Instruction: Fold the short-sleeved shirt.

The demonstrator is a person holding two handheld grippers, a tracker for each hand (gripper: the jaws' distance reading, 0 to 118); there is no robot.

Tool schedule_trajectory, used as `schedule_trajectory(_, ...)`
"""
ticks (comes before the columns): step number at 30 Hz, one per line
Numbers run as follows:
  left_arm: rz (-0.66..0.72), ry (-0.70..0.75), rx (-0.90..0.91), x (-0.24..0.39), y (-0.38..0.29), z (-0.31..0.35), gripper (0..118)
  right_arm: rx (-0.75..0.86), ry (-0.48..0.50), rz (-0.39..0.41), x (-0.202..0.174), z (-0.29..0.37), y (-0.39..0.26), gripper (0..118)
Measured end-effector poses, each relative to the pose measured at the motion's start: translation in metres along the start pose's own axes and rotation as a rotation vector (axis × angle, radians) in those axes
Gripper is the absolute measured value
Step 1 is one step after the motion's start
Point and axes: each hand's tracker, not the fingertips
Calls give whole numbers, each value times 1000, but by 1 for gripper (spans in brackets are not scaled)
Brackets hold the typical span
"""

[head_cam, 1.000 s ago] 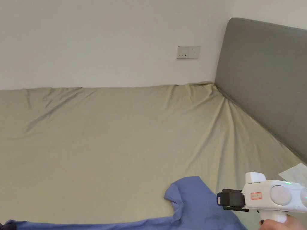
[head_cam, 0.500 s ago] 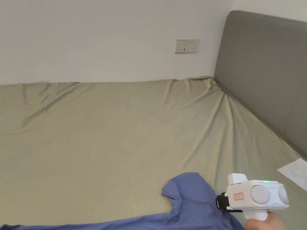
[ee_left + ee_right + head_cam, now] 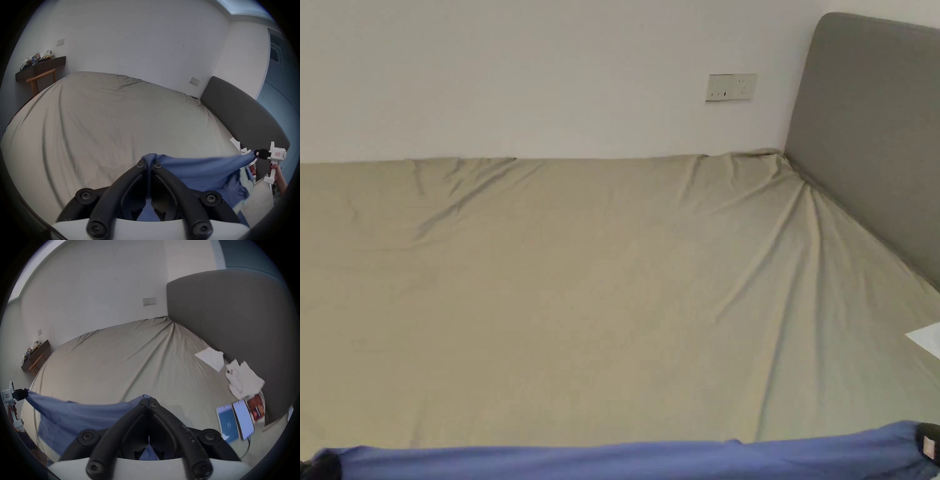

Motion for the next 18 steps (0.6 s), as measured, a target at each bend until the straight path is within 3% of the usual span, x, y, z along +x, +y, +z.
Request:
schedule_trajectory(3, 74, -43, -46, -10, -31, 35, 2, -71, -1, -31, 1, 36, -38, 0)
schedule_trajectory(7, 68, -1, -202, -15, -79, 54, 2, -216, -35, 9, -7, 54, -96, 0)
schedule_trajectory(16, 46, 83, -448, -33, -152, 21, 2, -433, -42, 43, -2, 21, -171, 0)
schedule_trajectory(18, 7, 89, -476, -38, -163, 14, 2, -456, -48, 90, -1, 19, -173, 0)
